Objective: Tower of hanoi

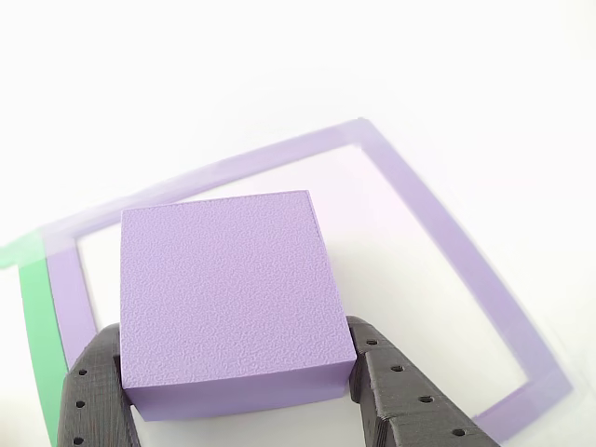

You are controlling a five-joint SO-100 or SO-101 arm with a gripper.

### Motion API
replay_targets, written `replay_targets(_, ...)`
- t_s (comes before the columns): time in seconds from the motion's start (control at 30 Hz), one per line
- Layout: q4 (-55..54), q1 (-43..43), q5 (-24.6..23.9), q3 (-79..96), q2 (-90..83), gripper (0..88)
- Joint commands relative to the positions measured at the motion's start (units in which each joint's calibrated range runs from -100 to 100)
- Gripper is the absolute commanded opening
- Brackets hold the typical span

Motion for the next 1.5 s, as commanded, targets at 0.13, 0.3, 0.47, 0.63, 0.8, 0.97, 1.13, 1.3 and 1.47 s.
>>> replay_targets(0.13, 15.2, -2.1, 0.0, -1.0, -17.0, 18.1)
replay_targets(0.3, 33.8, -2.2, 0.0, -4.6, -29.6, 17.9)
replay_targets(0.47, 59.7, -1.7, 0.0, -14.2, -41.7, 16.9)
replay_targets(0.63, 92.5, -2.5, 0.0, -33.6, -50.3, 16.9)
replay_targets(0.8, 122.4, -4.5, 0.0, -60.2, -50.5, 16.7)
replay_targets(0.97, 139.9, -8.0, 0.0, -78.5, -48.9, 16.3)
replay_targets(1.13, 147.6, -12.7, 0.0, -86.0, -49.3, 16.3)
replay_targets(1.3, 149.0, -17.7, 0.0, -87.9, -49.8, 16.2)
replay_targets(1.47, 149.0, -23.0, 0.0, -88.2, -49.9, 16.0)
